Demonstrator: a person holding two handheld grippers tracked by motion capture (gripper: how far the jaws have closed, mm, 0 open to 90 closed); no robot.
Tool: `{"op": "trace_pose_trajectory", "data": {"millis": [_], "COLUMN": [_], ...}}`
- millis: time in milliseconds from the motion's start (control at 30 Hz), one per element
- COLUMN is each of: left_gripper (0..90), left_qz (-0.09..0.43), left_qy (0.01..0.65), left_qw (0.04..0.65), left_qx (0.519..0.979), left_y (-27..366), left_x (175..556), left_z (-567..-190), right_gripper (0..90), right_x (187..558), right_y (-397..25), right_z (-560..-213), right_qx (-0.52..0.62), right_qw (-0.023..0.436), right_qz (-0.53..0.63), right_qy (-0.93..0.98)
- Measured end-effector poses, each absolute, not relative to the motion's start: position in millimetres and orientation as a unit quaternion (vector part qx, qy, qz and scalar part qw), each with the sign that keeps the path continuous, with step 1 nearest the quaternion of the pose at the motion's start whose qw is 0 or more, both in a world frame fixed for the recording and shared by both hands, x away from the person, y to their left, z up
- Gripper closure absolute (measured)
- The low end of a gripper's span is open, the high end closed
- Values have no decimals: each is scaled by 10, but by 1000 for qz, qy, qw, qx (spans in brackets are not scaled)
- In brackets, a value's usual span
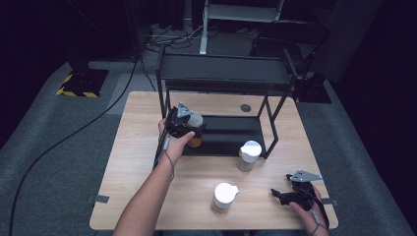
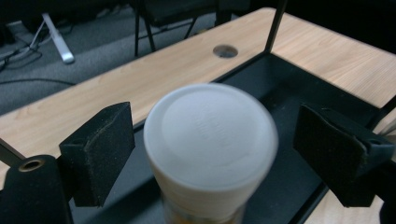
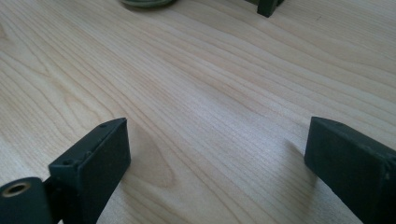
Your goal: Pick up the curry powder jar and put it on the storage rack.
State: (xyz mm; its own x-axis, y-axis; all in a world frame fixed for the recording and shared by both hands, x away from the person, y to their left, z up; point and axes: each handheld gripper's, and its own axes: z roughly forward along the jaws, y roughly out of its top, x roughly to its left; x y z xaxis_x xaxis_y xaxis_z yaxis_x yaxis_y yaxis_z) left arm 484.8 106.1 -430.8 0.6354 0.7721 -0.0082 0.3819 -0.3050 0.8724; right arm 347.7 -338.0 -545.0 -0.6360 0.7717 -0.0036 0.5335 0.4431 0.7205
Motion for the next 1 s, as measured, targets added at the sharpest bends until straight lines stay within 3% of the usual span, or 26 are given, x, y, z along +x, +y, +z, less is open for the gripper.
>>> {"op": "trace_pose_trajectory", "data": {"millis": [1000], "left_gripper": [106], "left_qz": [219], "left_qy": [346], "left_qw": [501], "left_qx": [762], "left_y": [1502], "left_x": [4043], "left_z": [-4021], "right_gripper": [2], "right_x": [3531], "right_y": [-3363], "right_z": [-5455], "right_qx": [396], "right_qw": [166], "right_qz": [345], "right_qy": [835]}}
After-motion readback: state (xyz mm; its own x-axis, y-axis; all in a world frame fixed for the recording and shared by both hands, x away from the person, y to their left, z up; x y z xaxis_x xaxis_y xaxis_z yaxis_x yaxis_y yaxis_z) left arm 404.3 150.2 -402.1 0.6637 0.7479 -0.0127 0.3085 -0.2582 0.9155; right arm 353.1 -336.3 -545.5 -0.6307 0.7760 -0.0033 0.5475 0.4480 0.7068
